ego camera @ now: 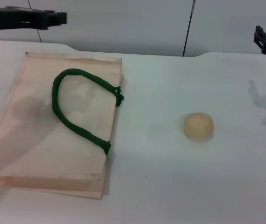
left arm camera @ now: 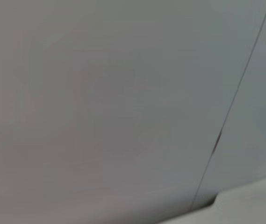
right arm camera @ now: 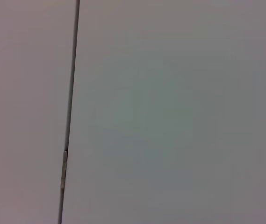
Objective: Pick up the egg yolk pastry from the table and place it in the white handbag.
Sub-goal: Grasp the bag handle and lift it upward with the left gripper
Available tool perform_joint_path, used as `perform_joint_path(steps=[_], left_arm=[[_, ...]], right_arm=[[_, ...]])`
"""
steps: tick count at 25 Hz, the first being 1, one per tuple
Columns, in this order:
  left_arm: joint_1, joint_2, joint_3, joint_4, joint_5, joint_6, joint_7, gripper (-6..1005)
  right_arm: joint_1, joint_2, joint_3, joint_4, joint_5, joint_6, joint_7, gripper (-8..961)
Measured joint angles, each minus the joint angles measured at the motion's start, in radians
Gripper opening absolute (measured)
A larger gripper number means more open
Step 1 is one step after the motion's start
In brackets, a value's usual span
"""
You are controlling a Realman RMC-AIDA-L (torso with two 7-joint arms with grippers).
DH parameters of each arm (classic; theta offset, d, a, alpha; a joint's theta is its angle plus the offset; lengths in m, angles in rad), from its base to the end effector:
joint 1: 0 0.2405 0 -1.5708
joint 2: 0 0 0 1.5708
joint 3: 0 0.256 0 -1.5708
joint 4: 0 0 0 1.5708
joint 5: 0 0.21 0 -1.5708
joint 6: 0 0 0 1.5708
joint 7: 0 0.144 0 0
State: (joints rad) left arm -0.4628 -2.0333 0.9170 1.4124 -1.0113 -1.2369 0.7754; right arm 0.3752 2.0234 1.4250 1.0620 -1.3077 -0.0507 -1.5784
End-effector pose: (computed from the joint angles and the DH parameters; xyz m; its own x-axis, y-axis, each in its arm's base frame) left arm -0.1997 0.3932 0.1265 0.6710 0.4743 0.5699 0.7390 -0.4906 -0.4618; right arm 0.2324 0.4202 0.0185 0.8175 -0.2190 -0.5327 -0.5718 -0.1983 -0.7960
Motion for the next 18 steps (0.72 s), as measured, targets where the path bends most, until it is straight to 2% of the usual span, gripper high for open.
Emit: perform_joint_path(steps=[5, 8, 13, 18], left_arm=[[-0.087, 0.008, -0.160, 0.087, 0.192, -0.241, -0.096, 350], [-0.139, 0.011, -0.210, 0.087, 0.299, -0.324, -0.111, 350], [-0.187, 0.013, -0.220, 0.055, 0.404, -0.387, -0.134, 350], [-0.203, 0.011, -0.211, 0.012, 0.457, -0.398, -0.147, 351]], right_arm=[[0.000, 0.000, 0.000, 0.002, 0.001, 0.000, 0.000, 606], [0.000, 0.000, 0.000, 0.005, 0.001, 0.000, 0.000, 606], [0.002, 0.000, 0.000, 0.006, 0.001, 0.000, 0.000, 606], [0.003, 0.000, -0.002, 0.007, 0.001, 0.000, 0.000, 606]])
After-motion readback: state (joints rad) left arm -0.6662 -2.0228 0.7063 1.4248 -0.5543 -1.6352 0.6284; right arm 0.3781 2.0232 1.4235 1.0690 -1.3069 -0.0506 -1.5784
